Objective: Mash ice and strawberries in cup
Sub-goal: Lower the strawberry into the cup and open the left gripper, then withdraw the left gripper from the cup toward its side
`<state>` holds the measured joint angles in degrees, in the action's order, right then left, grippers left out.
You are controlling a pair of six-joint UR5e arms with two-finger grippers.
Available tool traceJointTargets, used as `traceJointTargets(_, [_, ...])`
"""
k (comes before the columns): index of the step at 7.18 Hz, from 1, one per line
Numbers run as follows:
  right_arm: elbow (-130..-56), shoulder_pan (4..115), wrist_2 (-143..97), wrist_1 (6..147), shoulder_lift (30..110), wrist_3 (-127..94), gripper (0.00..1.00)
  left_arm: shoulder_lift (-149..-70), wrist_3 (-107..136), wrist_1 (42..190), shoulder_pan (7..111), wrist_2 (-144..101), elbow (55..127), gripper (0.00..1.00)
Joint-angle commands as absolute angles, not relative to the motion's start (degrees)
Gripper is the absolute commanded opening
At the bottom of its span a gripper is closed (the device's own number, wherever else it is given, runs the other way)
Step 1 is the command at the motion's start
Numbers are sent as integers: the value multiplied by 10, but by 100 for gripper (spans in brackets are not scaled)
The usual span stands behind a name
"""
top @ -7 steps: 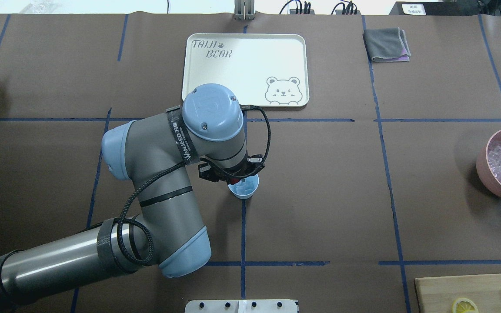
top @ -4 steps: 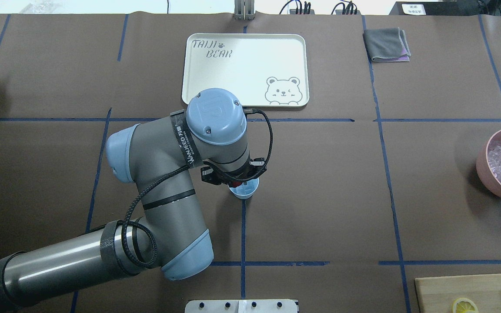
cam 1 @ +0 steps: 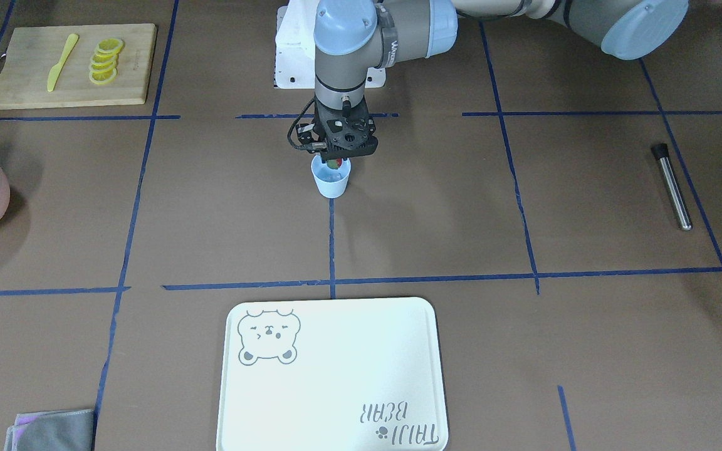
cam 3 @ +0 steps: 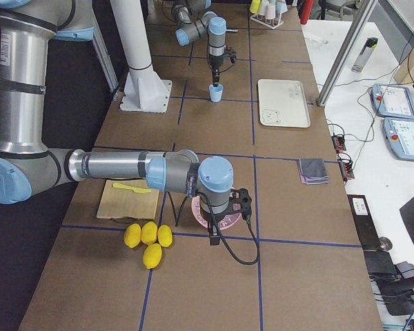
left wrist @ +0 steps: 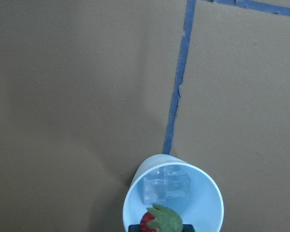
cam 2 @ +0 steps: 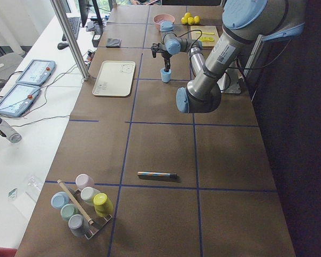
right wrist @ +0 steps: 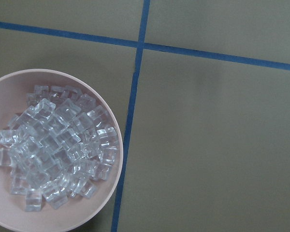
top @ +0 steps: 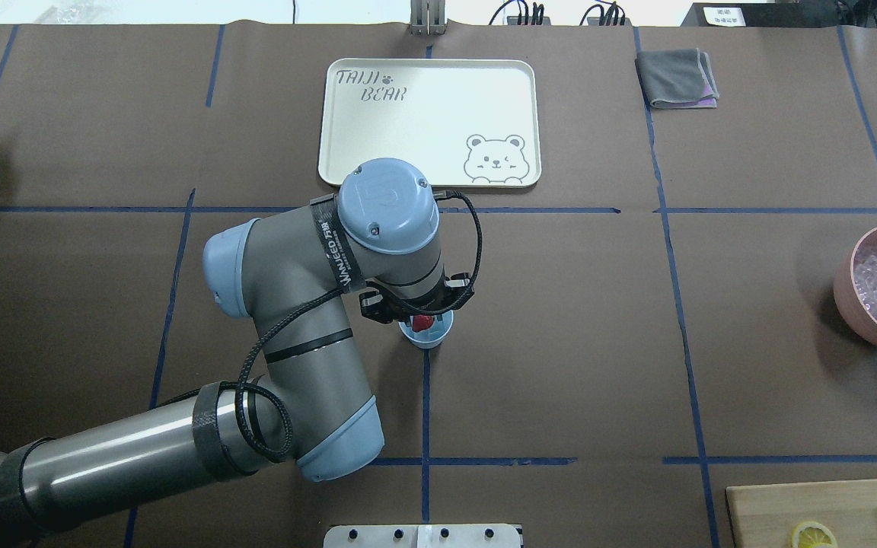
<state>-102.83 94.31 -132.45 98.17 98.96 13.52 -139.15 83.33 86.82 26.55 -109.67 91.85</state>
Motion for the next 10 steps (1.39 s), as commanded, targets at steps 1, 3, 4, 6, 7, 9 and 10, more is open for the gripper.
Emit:
traceJointTargets(1, [-1028,943,-1325,982,990,135,99,-1398,853,900,266,-1095,891,100])
traceJointTargets(3, [-1028,943,-1325,982,990,134,99,-1387,820,876,288,-1099,907,100])
traceJointTargets(4, [-1028,943,-1325,982,990,134,99,-1356,762,807,296,-1099,962,100])
traceJointTargets(6, [-1028,943,-1325,982,990,134,99,-1222,628,770,345,-1101,1107,100])
traceJointTargets(7, [-1028,943,-1325,982,990,134,99,-1165,536,772,389,-1104,1147,100])
traceJointTargets(9, [-1027,943,-1325,982,990,134,99,-1060,353,778,504,-1186,1144,100])
traceJointTargets(10, [-1027,943,-1325,982,990,134,99,-1009,285,780,556,-1234,1134,100])
